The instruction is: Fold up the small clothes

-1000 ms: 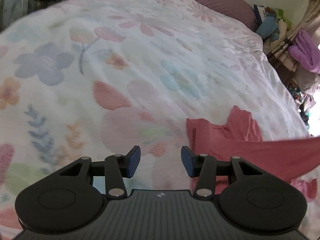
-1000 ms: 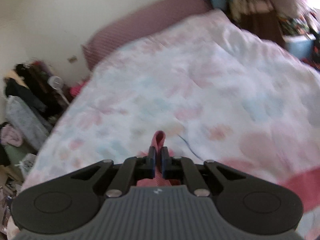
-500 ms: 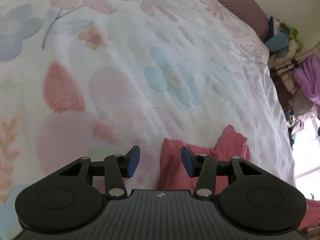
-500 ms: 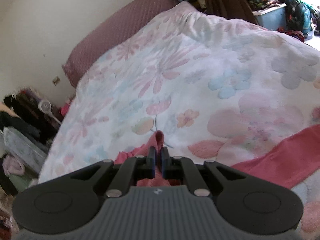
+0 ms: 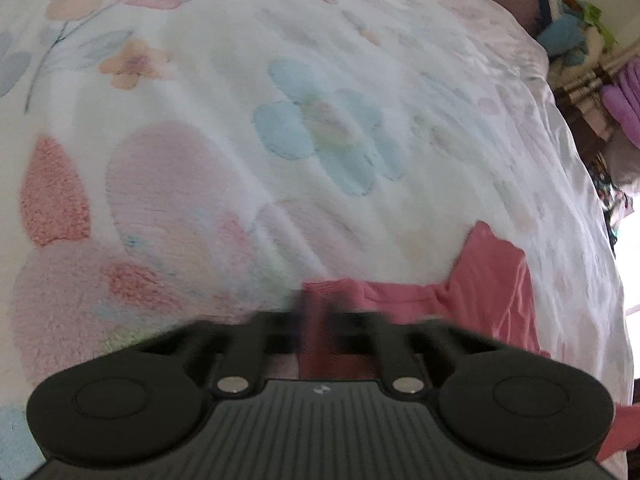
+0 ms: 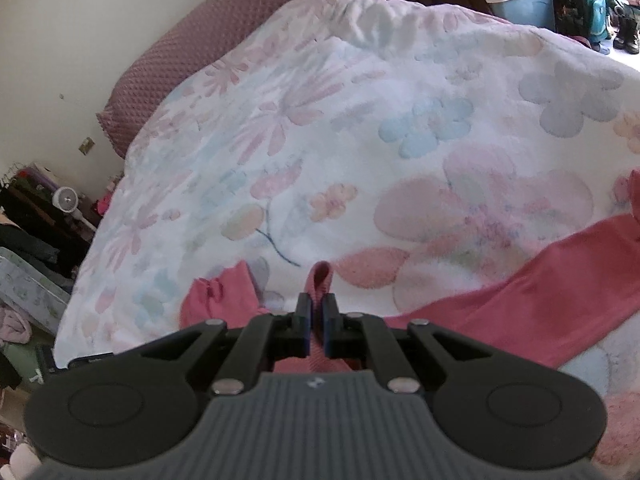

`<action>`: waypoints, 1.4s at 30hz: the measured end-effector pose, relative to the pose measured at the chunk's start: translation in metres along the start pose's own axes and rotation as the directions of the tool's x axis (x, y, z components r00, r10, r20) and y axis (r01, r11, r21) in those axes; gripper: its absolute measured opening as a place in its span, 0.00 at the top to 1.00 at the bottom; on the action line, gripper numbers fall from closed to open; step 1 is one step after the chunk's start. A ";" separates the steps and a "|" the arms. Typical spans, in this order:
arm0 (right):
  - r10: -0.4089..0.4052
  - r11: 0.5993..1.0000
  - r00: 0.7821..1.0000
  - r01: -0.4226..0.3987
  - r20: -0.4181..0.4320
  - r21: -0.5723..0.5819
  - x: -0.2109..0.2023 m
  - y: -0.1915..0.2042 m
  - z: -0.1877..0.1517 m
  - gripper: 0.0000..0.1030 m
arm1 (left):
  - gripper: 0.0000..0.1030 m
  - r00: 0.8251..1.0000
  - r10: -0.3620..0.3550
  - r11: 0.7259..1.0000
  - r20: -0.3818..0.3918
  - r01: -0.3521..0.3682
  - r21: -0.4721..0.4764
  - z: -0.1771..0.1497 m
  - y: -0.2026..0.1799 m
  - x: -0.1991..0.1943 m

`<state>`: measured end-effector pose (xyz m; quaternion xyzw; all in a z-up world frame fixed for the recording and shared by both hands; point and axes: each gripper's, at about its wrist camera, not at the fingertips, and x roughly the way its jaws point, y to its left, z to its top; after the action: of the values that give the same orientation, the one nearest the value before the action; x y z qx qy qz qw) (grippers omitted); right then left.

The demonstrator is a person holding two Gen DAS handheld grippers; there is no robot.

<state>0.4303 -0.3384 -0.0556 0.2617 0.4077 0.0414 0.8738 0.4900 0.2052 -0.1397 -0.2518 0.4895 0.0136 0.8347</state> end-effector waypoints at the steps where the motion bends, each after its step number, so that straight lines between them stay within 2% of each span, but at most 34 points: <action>1: -0.002 1.000 1.000 0.002 0.000 0.002 0.001 -0.002 0.000 1.00 | 0.98 1.000 -0.015 1.000 0.025 0.015 0.005 -0.001 0.001 -0.008; 5: 0.011 0.999 0.999 -0.013 0.051 0.041 -0.008 -0.012 0.007 1.00 | 0.99 0.994 -0.036 0.995 0.099 0.027 0.094 0.007 0.009 -0.048; 7: -0.028 0.997 0.998 0.024 0.053 0.070 -0.005 -0.023 0.011 1.00 | 0.99 0.995 0.010 0.994 0.102 -0.021 0.105 0.014 0.020 -0.053; 9: -0.093 0.994 0.995 0.091 0.028 0.063 0.012 -0.033 0.013 1.00 | 0.99 0.997 0.028 0.994 0.069 -0.035 0.104 0.015 0.023 -0.045; 10: -0.103 0.992 0.995 0.102 0.001 0.073 0.024 -0.039 0.012 1.00 | 0.98 0.999 0.021 0.994 0.040 -0.025 0.107 0.013 0.023 -0.037; 12: -0.088 0.992 0.994 0.093 -0.062 0.083 0.052 -0.048 0.005 1.00 | 0.95 0.997 0.057 0.994 0.056 -0.061 0.086 0.008 0.020 -0.031; 14: -0.114 0.991 0.990 0.119 -0.085 0.055 0.069 -0.050 -0.001 1.00 | 0.74 0.994 0.070 0.995 0.079 -0.076 0.068 0.002 0.021 -0.035; 17: -0.133 0.989 0.987 0.138 -0.089 0.050 0.082 -0.056 -0.007 0.99 | 0.73 0.997 0.029 0.993 0.073 -0.038 0.116 -0.011 0.023 -0.055; 18: -0.128 0.990 0.988 0.133 -0.087 0.051 0.084 -0.058 -0.008 0.94 | 0.73 0.998 0.011 0.985 0.066 -0.022 0.169 -0.017 0.020 -0.064; 20: -0.132 0.989 0.987 0.137 -0.089 0.051 0.083 -0.059 -0.008 0.82 | 0.72 0.998 -0.002 0.958 0.061 -0.016 0.288 -0.034 0.010 -0.082; 21: -0.131 0.990 0.988 0.135 -0.080 0.047 0.078 -0.058 -0.008 0.66 | 0.71 0.998 0.000 0.942 0.057 -0.019 0.335 -0.043 0.005 -0.089; 22: -0.125 0.991 0.990 0.128 -0.061 0.042 0.073 -0.057 -0.010 0.61 | 0.70 0.999 0.001 0.925 0.047 -0.018 0.379 -0.052 -0.001 -0.095; 24: -0.119 0.992 0.993 0.119 -0.027 0.031 0.057 -0.054 -0.013 0.63 | 0.68 0.999 -0.004 0.889 0.034 -0.013 0.458 -0.074 -0.009 -0.104; 26: -0.117 0.993 0.993 0.117 -0.007 0.027 0.042 -0.055 -0.019 0.61 | 0.62 0.999 0.009 0.846 0.038 -0.027 0.532 -0.098 -0.018 -0.107; 28: -0.116 0.992 0.993 0.116 -0.019 0.044 0.033 -0.060 -0.029 0.61 | 0.58 0.998 0.033 0.796 0.048 -0.056 0.603 -0.121 -0.026 -0.103; 31: -0.109 0.991 0.993 0.112 -0.047 0.074 0.033 -0.066 -0.041 0.57 | 0.58 0.998 0.060 0.748 0.037 -0.070 0.660 -0.143 -0.038 -0.092; 33: -0.086 0.989 0.995 0.092 -0.052 0.117 0.040 -0.070 -0.042 0.57 | 0.57 0.996 0.080 0.714 0.045 -0.088 0.695 -0.152 -0.044 -0.084; 35: -0.082 0.986 0.995 0.088 -0.049 0.145 0.050 -0.073 -0.041 0.57 | 0.57 0.988 0.130 0.681 0.079 -0.147 0.717 -0.159 -0.047 -0.073; 36: -0.095 0.982 0.994 0.104 -0.062 0.158 0.057 -0.074 -0.039 0.65 | 0.58 0.985 0.150 0.667 0.088 -0.167 0.726 -0.160 -0.048 -0.068; 37: -0.089 0.978 0.993 0.103 -0.082 0.182 0.064 -0.075 -0.039 0.92 | 0.70 0.983 0.156 0.666 0.094 -0.175 0.725 -0.160 -0.048 -0.066; 38: -0.071 0.976 0.992 0.091 -0.103 0.199 0.069 -0.075 -0.039 0.99 | 0.87 0.984 0.150 0.679 0.096 -0.173 0.713 -0.157 -0.047 -0.066; 40: -0.065 0.979 0.994 0.080 -0.085 0.188 0.064 -0.066 -0.037 0.99 | 0.91 0.986 0.117 0.714 0.117 -0.165 0.681 -0.150 -0.043 -0.076; 42: -0.047 0.988 0.999 0.049 -0.019 0.147 0.043 -0.052 -0.031 0.99 | 0.92 0.986 0.091 0.730 0.137 -0.160 0.665 -0.144 -0.039 -0.088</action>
<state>0.4286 -0.3582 -0.1273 0.3155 0.4226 -0.0078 0.8496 0.3379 0.1285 -0.1080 0.1013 0.4371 -0.0959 0.8885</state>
